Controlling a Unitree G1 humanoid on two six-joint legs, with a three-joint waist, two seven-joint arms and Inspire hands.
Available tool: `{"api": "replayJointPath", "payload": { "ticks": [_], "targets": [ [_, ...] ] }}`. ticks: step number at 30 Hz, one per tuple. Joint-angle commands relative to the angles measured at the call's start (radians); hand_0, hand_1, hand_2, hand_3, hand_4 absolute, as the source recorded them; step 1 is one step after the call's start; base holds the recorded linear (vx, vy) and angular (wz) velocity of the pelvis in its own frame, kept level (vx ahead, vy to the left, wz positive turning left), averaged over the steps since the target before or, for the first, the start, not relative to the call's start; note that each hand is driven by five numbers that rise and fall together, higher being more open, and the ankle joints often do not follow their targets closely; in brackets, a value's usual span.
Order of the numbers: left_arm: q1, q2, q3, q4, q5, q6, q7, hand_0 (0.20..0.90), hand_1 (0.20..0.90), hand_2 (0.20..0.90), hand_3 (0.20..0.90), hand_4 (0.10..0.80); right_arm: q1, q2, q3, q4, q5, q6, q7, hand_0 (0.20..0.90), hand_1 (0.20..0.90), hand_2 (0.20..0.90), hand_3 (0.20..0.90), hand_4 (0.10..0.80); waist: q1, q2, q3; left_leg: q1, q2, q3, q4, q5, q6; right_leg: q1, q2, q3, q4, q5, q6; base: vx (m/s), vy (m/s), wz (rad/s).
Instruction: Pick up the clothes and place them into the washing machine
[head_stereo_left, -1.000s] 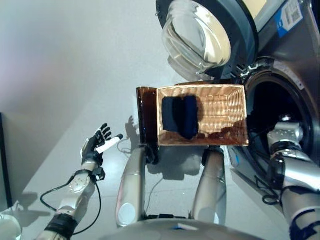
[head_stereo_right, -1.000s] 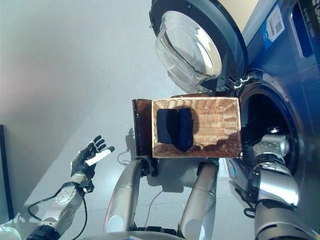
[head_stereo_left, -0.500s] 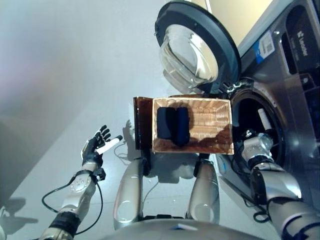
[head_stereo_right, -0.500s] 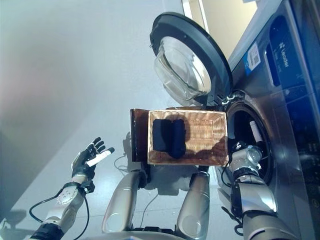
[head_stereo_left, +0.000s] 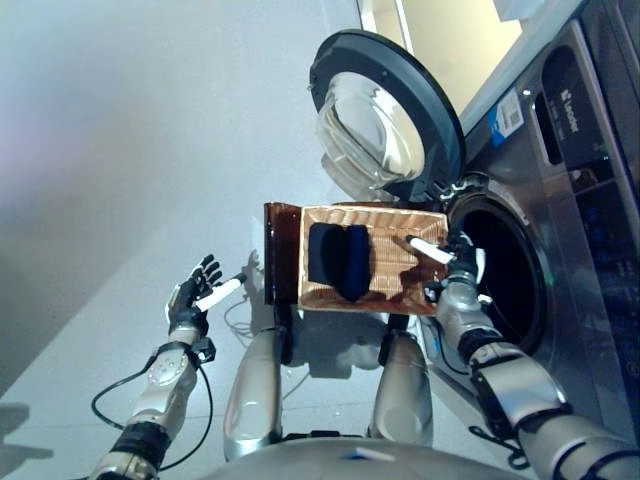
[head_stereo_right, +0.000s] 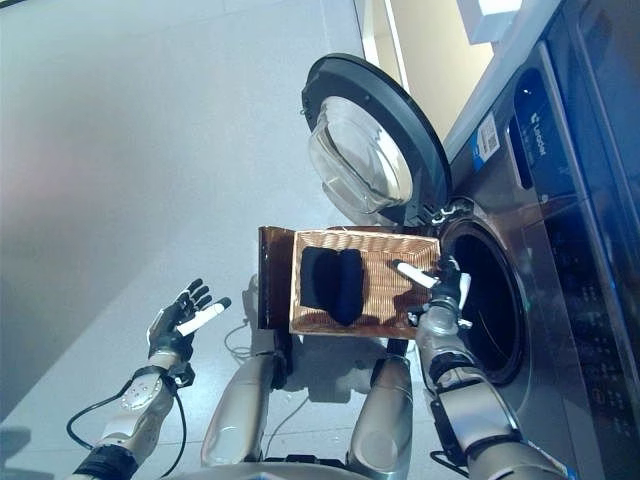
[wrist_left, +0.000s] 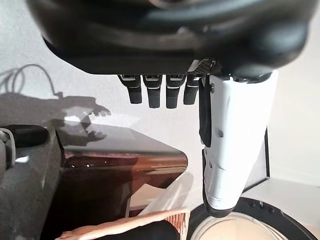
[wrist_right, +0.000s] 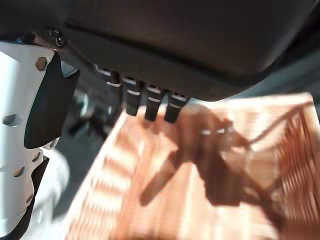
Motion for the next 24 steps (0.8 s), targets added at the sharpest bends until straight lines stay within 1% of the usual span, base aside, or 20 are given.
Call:
{"api": "replayJointPath", "payload": {
  "ticks": [1,5,9,12,15,19,24],
  "targets": [
    [0.009,0.056,0.053,-0.045,0.029,-0.088,0.016,0.900,0.900,0.900,0.900,0.800,-0.025,0.010,0.009,-0.020,-0.072,-0.026,-0.028,0.900,0.900,0.900,0.900,0.800,0.025,-0.014,-0.026,-0.028,0.067,-0.118,-0.031,0.065,-0.135,0.035,-0.095,0.019,-0.098,0.142,0.057,-0.014,0.018,0.05],
    [0.014,0.070,0.057,-0.079,0.032,-0.094,0.025,0.900,0.900,0.900,0.900,0.800,-0.040,0.011,0.010,-0.002,-0.123,-0.004,-0.053,0.900,0.900,0.900,0.900,0.800,0.041,-0.007,-0.019,-0.046,0.067,-0.126,0.005,0.050,-0.137,0.030,-0.099,0.014,-0.074,0.126,0.060,-0.015,0.015,0.10],
    [0.027,0.082,0.071,-0.107,0.031,-0.094,0.032,0.900,0.900,0.900,0.900,0.800,-0.046,-0.003,0.014,-0.017,-0.141,0.001,-0.059,0.900,0.900,0.900,0.900,0.800,0.045,-0.013,-0.005,-0.080,0.068,-0.142,0.083,0.021,-0.134,0.012,-0.100,0.022,-0.004,0.093,0.056,-0.023,0.017,0.18],
    [0.028,0.083,0.087,-0.096,0.030,-0.090,0.043,0.900,0.900,0.900,0.900,0.800,-0.052,-0.003,0.050,-0.046,-0.183,0.007,-0.057,0.900,0.900,0.900,0.900,0.800,0.047,-0.019,0.005,-0.095,0.076,-0.147,0.131,-0.001,-0.134,-0.004,-0.098,0.026,0.043,0.068,0.049,-0.004,0.014,0.08],
    [0.034,0.084,0.093,-0.096,0.034,-0.087,0.046,0.900,0.900,0.900,0.900,0.800,-0.077,0.001,0.101,-0.045,-0.267,0.033,-0.065,0.900,0.900,0.900,0.900,0.800,0.050,-0.022,0.011,-0.106,0.083,-0.147,0.166,-0.017,-0.135,-0.018,-0.095,0.032,0.074,0.052,0.045,0.000,0.000,0.00],
    [0.043,0.090,0.089,-0.127,0.037,-0.080,0.050,0.900,0.900,0.900,0.900,0.800,-0.119,0.023,0.126,-0.013,-0.340,0.068,-0.090,0.900,0.900,0.900,0.900,0.800,0.060,-0.023,0.022,-0.122,0.090,-0.147,0.201,-0.032,-0.135,-0.032,-0.095,0.038,0.102,0.038,0.043,0.003,0.017,-0.06],
    [0.033,0.096,0.084,-0.122,0.048,-0.073,0.062,0.900,0.900,0.900,0.900,0.800,-0.168,0.064,0.131,0.073,-0.402,0.118,-0.117,0.900,0.900,0.900,0.900,0.800,0.074,-0.028,0.034,-0.145,0.095,-0.156,0.250,-0.056,-0.131,-0.047,-0.091,0.043,0.127,0.026,0.040,-0.001,0.010,-0.02]
  ]
}}
